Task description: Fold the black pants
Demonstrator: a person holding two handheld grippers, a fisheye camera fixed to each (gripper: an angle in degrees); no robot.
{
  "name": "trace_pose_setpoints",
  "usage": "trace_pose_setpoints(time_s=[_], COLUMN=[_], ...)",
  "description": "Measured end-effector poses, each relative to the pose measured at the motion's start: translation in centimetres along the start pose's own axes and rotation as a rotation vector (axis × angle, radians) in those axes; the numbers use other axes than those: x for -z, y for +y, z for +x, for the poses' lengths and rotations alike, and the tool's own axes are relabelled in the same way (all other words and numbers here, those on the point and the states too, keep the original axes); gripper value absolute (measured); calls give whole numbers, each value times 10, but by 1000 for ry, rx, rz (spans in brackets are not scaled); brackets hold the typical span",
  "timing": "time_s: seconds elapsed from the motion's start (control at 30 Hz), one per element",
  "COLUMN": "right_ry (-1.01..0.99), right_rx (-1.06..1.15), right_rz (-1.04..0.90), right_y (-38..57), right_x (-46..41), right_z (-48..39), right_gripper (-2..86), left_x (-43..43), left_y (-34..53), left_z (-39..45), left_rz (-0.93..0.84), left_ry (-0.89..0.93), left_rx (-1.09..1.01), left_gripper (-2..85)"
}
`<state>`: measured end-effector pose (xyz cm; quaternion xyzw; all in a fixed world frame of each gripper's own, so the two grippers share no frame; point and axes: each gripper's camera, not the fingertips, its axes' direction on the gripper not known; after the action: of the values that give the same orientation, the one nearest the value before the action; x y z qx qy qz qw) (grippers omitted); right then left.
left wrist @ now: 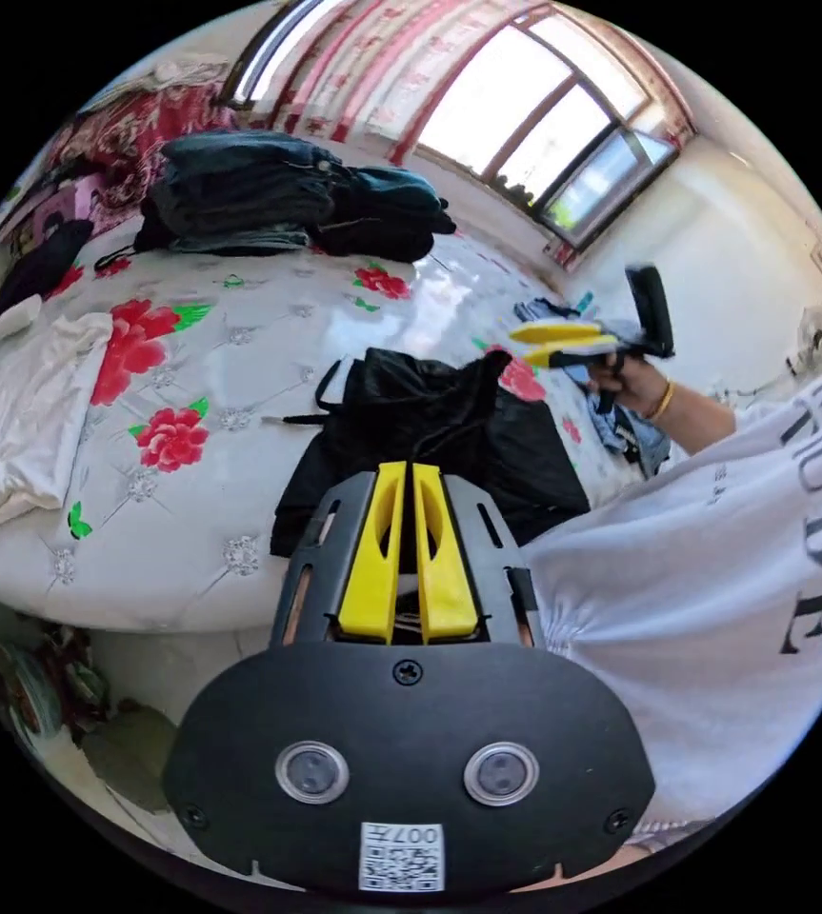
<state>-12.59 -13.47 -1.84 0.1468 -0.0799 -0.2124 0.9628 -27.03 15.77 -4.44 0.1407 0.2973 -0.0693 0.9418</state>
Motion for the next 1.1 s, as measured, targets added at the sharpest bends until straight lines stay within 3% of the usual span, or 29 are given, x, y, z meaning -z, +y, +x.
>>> trace_pose_setpoints(time_s=[0.13, 0.23, 0.3, 0.37, 0.57, 0.77, 0.9, 1.03, 1.1], right_ry=[38, 2, -79, -160, -158, -175, -169, -167, -149], right_rx=[65, 55, 42, -9, -31, -58, -69, -103, -108], right_rz=[-47, 6, 40, 42, -53, 0, -5, 22, 34], right_y=[-24, -47, -52, -47, -18, -5, 5, 21, 30], right_x=[-15, -19, -23, -33, -57, -40, -34, -15, -5], right_z=[-11, -21, -26, -30, -36, -27, -20, -6, -1], right_gripper=[137, 132, 128, 124, 114, 103, 98, 93, 92], left_x=[39, 61, 66, 68, 39, 6, -18, 13, 45], left_y=[-33, -41, -19, -6, -4, -27, -67, -90, -104], left_z=[-70, -135, -180, -190, -129, -88, -85, -94, -101], left_rz=[162, 274, 337, 384, 245, 72, -124, -81, -53], left_ry=[62, -62, -206, -162, -64, -95, -210, -208, -308], left_rx=[213, 498, 821, 886, 698, 531, 377, 282, 212], left_gripper=[-8, -8, -6, 1, 51, 98, 28, -4, -5])
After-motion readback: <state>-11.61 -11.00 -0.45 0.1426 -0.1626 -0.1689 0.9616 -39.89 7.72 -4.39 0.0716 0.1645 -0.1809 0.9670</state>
